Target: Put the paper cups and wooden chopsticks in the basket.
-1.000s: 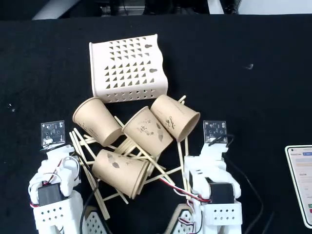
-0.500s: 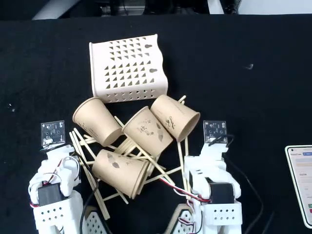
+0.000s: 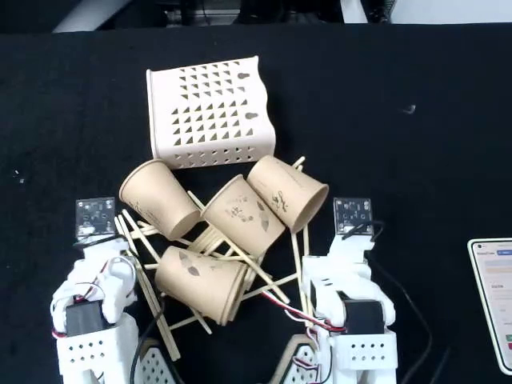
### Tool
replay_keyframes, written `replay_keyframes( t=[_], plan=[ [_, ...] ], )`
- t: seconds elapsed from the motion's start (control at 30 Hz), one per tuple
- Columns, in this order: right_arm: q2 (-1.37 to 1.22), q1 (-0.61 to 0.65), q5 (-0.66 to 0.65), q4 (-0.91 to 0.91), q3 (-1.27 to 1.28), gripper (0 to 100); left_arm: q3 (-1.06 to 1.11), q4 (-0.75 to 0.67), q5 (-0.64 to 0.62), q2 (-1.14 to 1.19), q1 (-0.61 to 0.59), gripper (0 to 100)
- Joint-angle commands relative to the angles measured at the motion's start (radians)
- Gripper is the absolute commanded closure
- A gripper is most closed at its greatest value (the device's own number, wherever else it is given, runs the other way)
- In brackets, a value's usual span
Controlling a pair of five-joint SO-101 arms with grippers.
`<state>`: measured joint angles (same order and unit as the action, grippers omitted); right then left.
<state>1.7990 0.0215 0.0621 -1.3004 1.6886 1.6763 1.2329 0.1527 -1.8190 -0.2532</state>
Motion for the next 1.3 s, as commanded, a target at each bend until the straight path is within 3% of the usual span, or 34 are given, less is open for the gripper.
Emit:
replay_keyframes(
  t=[0.0, 0.17, 0.23, 0.43, 0.57, 0.63, 0.77, 0.93, 1.03, 1.27],
  plan=[
    [0.094, 0.014, 0.011, -0.005, -0.004, 98.6, 0.022, 0.003, 0.003, -0.006, 0.077, 95],
    [0.094, 0.011, 0.002, 0.021, -0.007, 98.3, 0.018, 0.008, 0.011, -0.008, 0.022, 94],
    [0.091, 0.003, -0.031, 0.089, -0.045, 98.3, -0.025, -0.077, 0.021, -0.008, -0.036, 94],
    [0.093, -0.046, -0.259, 0.212, -0.357, 98.3, -0.216, -0.333, 0.209, -0.008, -0.323, 94],
    [0.091, -0.046, -0.331, 0.226, -0.564, 97.8, -0.321, -0.42, 0.192, -0.008, -0.4, 94],
    [0.087, -0.048, -0.4, 0.255, -0.644, 92.1, -0.384, -0.479, 0.19, -0.008, -0.414, 89],
    [0.074, -0.049, -0.351, 0.307, -0.779, 80.1, -0.504, -0.641, 0.009, -0.006, -0.412, 75],
    [-0.071, -0.101, -0.298, 0.305, -1.102, 80.1, -0.644, -0.806, -0.14, 0.012, -0.394, 77],
    [-0.269, -0.101, -0.299, 0.226, -1.351, 80.0, -0.753, -0.783, -0.149, 0.121, -0.297, 77],
    [-0.826, -0.1, -0.281, -0.014, -1.733, 80.0, -1.119, -0.422, -0.144, 0.704, -0.073, 77]
  ],
)
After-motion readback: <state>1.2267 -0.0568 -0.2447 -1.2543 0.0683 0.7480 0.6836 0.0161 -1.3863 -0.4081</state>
